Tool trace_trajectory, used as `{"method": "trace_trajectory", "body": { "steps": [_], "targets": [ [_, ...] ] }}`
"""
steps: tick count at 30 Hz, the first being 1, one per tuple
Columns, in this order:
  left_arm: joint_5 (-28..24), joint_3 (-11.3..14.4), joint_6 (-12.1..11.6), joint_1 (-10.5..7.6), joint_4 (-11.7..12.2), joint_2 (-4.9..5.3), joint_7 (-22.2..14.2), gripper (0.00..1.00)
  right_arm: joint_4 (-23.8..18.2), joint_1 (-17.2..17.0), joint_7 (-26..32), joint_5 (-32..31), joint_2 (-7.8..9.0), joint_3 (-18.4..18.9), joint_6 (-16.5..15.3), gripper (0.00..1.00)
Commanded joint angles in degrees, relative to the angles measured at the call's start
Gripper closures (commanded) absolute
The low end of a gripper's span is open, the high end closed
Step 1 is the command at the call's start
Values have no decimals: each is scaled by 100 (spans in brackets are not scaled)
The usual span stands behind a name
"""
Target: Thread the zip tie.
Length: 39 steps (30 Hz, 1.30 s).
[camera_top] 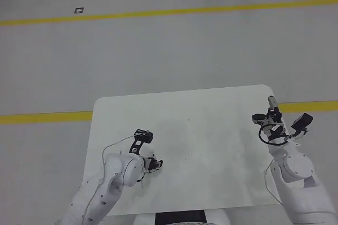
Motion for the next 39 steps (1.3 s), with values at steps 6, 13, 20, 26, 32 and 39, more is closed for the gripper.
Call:
{"method": "trace_trajectory", "body": {
  "steps": [6,13,20,26,32,39],
  "targets": [
    [-1,105,-131,43,136,-4,131,0,0,0,0,0,0,0,0,0],
    [107,210,-38,-14,182,-19,-1,0,0,0,0,0,0,0,0,0],
    [44,199,-86,34,181,-19,205,0,0,0,0,0,0,0,0,0],
    [-140,171,-164,57,141,-20,260,0,0,0,0,0,0,0,0,0],
    [-129,150,-212,93,168,-11,351,0,0,0,0,0,0,0,0,0],
    [171,93,-171,203,-35,33,219,47,0,0,0,0,0,0,0,0]
  ]
}}
